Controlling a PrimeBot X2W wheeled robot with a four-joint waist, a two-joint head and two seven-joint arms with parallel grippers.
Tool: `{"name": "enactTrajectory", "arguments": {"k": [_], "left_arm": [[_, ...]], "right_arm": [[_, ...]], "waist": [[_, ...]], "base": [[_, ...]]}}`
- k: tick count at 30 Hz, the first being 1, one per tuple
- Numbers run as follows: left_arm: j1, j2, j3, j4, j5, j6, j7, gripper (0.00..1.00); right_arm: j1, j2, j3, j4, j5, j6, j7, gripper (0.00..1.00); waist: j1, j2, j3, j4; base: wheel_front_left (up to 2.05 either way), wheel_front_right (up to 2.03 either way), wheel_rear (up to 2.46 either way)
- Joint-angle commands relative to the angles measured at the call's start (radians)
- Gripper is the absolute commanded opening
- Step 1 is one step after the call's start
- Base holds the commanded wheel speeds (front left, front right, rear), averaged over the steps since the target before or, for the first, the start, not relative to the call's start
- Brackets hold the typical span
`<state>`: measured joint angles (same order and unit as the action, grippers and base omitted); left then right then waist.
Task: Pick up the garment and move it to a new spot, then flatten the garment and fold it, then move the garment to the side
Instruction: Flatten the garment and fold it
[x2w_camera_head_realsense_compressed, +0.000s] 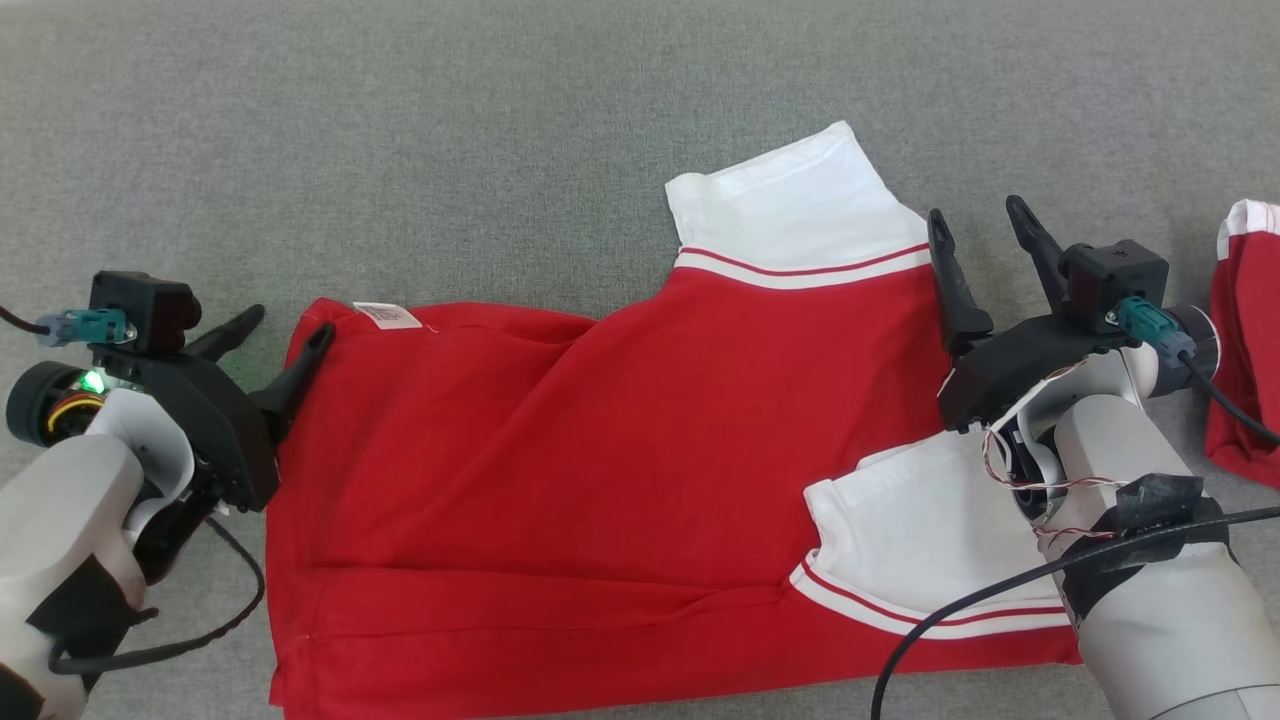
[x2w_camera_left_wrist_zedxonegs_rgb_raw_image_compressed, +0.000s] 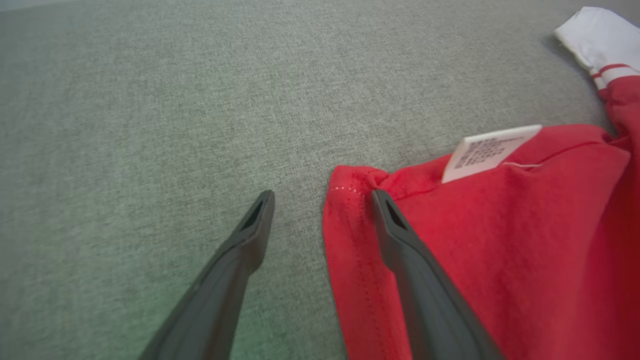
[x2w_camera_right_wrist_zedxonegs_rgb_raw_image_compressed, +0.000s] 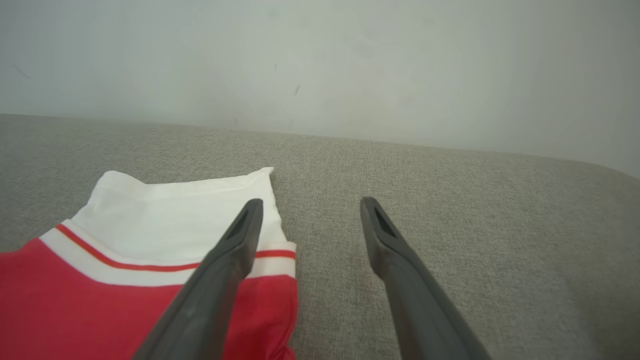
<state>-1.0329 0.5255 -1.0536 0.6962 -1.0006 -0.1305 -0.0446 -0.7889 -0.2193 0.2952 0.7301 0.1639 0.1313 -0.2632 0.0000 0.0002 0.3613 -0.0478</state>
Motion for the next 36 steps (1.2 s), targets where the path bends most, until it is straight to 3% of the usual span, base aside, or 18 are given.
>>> {"name": "enactTrajectory", "arguments": {"k": [1,19,21,22,23,24,25,33,36], "left_arm": [[-0.012,0.007,-0.011,-0.005,-0.019,0.0,0.0,1.0],[-0.071,0.024,-0.193,0.009,-0.205,0.0,-0.008,1.0],[-0.072,0.024,-0.203,0.003,-0.22,0.0,0.0,0.85],[-0.072,0.024,-0.207,-0.002,-0.23,0.0,0.0,0.67],[-0.075,0.026,-0.21,-0.003,-0.235,0.0,-0.003,0.41],[-0.077,0.027,-0.211,-0.005,-0.241,0.0,-0.004,0.28],[-0.078,0.028,-0.213,-0.007,-0.248,0.0,-0.004,0.0],[-0.093,0.028,-0.219,-0.004,-0.255,0.0,-0.08,0.0],[-0.099,0.015,-0.221,0.003,-0.255,0.0,-0.129,0.0]], "right_arm": [[0.007,0.003,0.0,-0.002,-0.006,-0.001,0.0,1.0],[-0.017,0.017,0.017,-0.016,-0.007,-0.001,0.0,1.0],[-0.016,0.016,0.016,-0.018,-0.005,-0.001,0.0,1.0],[-0.015,0.016,0.015,-0.019,-0.005,-0.001,0.0,1.0],[-0.015,0.014,0.015,-0.02,-0.004,-0.001,0.0,1.0],[-0.016,0.013,0.013,-0.018,-0.003,-0.001,0.0,1.0],[-0.019,0.012,0.012,-0.017,-0.002,-0.001,0.0,1.0],[-0.063,0.009,0.023,0.032,0.008,-0.001,0.0,1.0],[-0.114,0.002,0.047,0.111,0.032,-0.001,0.0,1.0]], "waist": [[0.0,-0.0002,-0.002,0.001],[0.0,-0.0002,0.017,-0.024],[0.0,-0.0002,0.017,-0.027],[0.0,-0.0002,0.017,-0.029],[0.0,-0.0002,0.017,-0.03],[0.0,-0.0002,0.018,-0.03],[0.0,-0.0002,0.018,-0.03],[0.0,-0.0002,0.022,-0.011],[0.0,-0.0002,0.023,0.012]], "base": [[0.0,0.0,0.0],[0.0,0.0,0.0],[0.0,0.0,0.0],[0.0,0.0,0.0],[0.0,0.0,0.0],[0.0,0.0,0.0],[0.0,0.0,0.0],[0.0,0.0,0.0],[0.0,0.0,0.0]]}}
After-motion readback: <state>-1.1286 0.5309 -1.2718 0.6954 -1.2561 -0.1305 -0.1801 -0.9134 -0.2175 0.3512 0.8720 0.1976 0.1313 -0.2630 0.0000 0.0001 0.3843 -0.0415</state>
